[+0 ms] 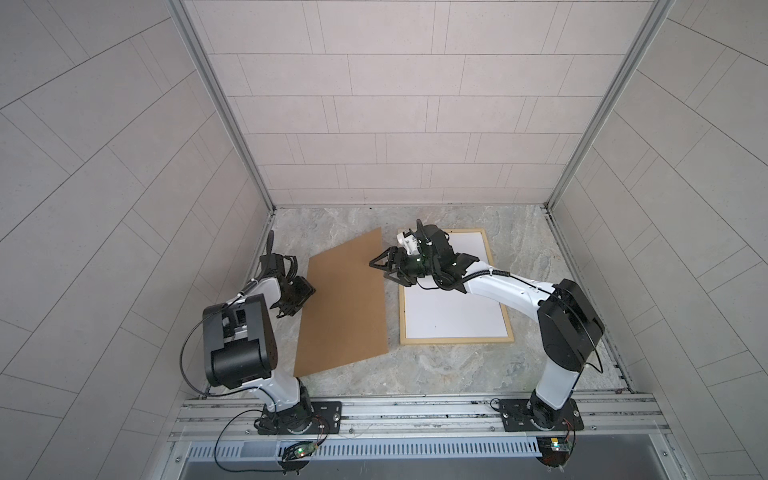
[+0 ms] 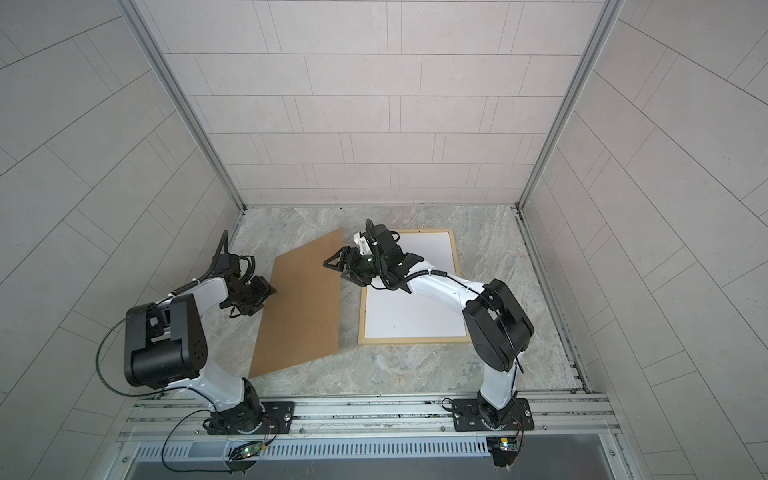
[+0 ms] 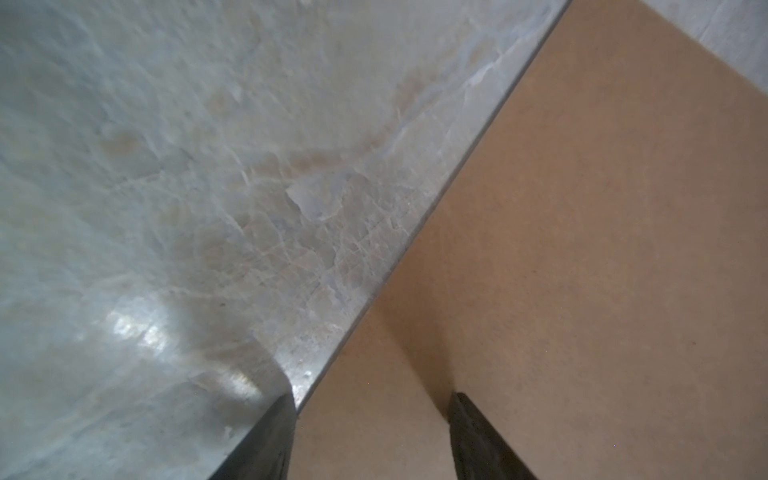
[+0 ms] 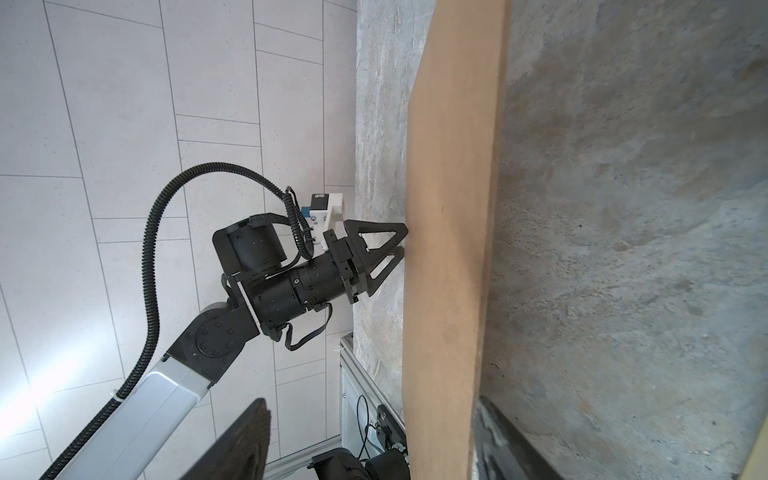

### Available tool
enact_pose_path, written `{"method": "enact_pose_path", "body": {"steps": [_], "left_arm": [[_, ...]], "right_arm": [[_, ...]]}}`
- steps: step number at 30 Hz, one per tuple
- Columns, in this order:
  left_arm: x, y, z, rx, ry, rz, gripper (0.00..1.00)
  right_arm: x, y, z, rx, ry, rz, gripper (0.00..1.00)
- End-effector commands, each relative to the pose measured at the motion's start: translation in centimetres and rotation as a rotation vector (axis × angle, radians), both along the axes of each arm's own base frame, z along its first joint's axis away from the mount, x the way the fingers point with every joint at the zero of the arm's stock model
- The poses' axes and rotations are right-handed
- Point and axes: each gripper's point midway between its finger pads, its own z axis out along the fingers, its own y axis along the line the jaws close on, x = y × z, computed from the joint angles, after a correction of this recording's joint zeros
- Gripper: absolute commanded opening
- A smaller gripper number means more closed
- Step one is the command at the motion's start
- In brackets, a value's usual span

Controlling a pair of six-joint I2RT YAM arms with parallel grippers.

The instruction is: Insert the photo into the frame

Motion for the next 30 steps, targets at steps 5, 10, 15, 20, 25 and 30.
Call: {"method": "enact_pose_path", "body": {"steps": [5,10,15,20,25,30], "left_arm": [[-5.3,-7.4,-2.8,-0.269,0.210,-0.077,0.62],[-5.0,-7.8,-2.4,-0.277,0.195,-0.090,0.62],[-4.9,-8.1,-2.2,-0.289,0.188,-0.098,0.62],[-4.7,-8.4,-1.8,-0.303,0.176,-0.109,0.62],[-4.5,-8.6,-1.2,-0.312,0.161,-0.119,0.62],[-4.2,-8.8,-0.8,-0.322,0.152,-0.126,0.62]], "right_arm": [[-3.3,1.6,2.7,0.145,0.022,0.084,0.71],[-3.4,1.6,3.5,0.219,0.037,0.071,0.68],[-3.4,1.8,3.3,0.242,0.061,0.068,0.68],[-3.1,2.4,2.3,0.274,0.103,0.071,0.67],[-2.8,2.8,1.9,0.289,0.115,0.078,0.67],[-2.2,3.5,2.7,0.370,0.140,0.082,0.69]]}}
